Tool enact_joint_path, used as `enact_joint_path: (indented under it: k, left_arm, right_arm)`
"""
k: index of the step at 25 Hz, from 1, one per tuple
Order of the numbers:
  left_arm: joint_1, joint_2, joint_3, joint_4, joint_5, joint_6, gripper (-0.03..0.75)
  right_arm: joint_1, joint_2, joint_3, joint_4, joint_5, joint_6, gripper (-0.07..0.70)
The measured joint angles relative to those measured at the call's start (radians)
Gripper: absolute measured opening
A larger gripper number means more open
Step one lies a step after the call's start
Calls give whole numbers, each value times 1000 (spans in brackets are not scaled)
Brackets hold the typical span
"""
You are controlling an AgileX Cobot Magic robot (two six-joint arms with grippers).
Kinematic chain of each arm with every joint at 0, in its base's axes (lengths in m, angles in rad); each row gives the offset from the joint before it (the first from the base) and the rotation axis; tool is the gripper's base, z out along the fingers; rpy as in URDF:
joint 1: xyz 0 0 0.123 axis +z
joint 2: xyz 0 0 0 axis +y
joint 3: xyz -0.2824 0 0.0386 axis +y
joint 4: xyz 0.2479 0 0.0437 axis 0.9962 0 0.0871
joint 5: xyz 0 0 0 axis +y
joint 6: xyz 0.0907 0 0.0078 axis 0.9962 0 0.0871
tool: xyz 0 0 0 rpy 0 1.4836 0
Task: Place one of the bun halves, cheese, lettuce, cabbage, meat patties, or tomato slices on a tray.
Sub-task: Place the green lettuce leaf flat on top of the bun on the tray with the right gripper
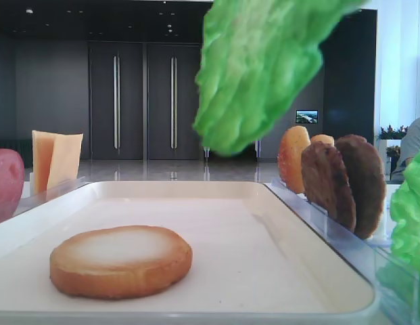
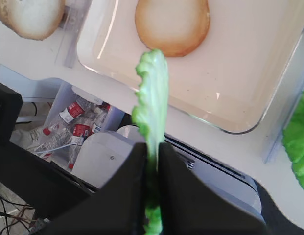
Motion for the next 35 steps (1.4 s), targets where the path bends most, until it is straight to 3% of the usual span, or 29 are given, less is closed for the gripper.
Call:
enact_joint_path:
  k: [10,15,18,25,29,35]
  left_arm:
    - [0,0,0,0,0,0,219]
    - [0,0,0,0,0,0,219]
    - [0,0,0,0,0,0,219]
    - [0,0,0,0,0,0,219]
    - [0,0,0,0,0,-1,219]
    - [0,0,0,0,0,-2,219]
  right_arm:
    - [23,96,0,113,-114,-114,61]
    - [-1,136,0,289,-194,-343,61]
    - [-53,184,0,492,-214,-580,61]
    - [-223,261,19,971,-181,-1061,61]
    - [-291,289,30,1094,-160,-1187,61]
    - [-350,374,30,1292,-63,-1356,61]
